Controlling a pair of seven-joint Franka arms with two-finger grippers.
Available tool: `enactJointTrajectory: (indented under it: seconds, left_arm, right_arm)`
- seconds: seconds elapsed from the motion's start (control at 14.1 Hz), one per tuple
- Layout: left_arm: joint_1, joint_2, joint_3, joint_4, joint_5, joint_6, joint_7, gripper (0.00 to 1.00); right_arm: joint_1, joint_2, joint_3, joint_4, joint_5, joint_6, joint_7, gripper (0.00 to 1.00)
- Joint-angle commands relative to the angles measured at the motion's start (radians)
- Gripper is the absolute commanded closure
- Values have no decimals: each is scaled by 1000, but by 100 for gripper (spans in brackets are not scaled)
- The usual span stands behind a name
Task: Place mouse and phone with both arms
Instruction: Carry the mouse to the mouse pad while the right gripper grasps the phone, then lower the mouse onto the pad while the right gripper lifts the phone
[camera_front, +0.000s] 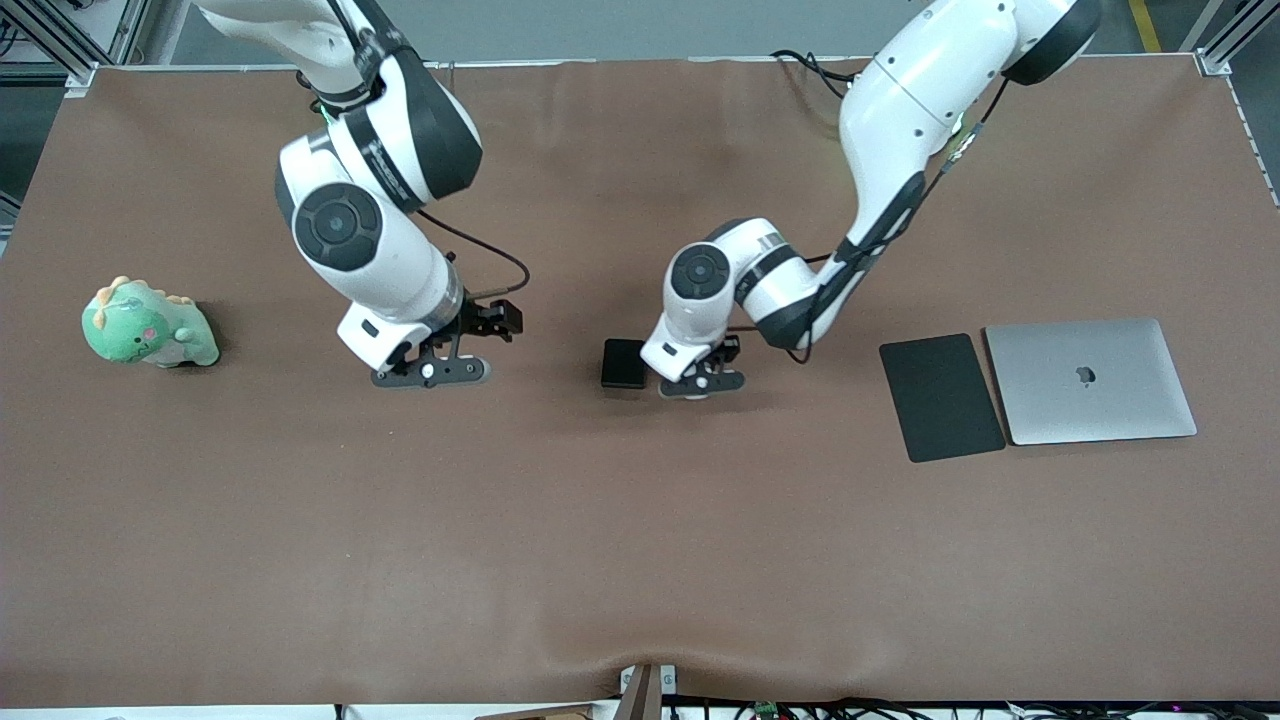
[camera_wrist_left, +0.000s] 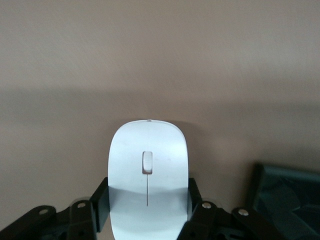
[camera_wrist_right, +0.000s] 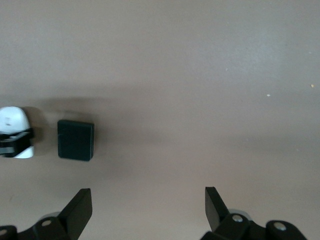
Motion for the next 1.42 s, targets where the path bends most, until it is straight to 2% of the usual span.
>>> enactJointTrajectory:
  seconds: [0.0, 0.21, 0.5, 0.85, 1.07, 1.35]
  left_arm:
    - [80, -81, -9, -27, 22, -39, 65, 53]
    - [183, -169, -15, -68, 19, -133, 184, 53]
    - [349, -269, -17, -180, 17, -141, 390, 53]
    - [568, -276, -78, -234, 19, -141, 562, 53]
    - [637, -275, -78, -272, 22, -121, 619, 53]
    - [693, -273, -77, -378, 22, 12, 644, 52]
  right_arm:
    - [12, 5, -4, -56, 18, 100, 10, 0]
    - [73, 81, -6, -47, 24, 175, 102, 0]
    - [158, 208, -9, -6, 8, 296, 228, 0]
    - [224, 325, -18, 31, -5, 399, 249, 0]
    - [254, 356, -18, 34, -44, 430, 318, 0]
    - [276, 403, -18, 81, -48, 436, 374, 0]
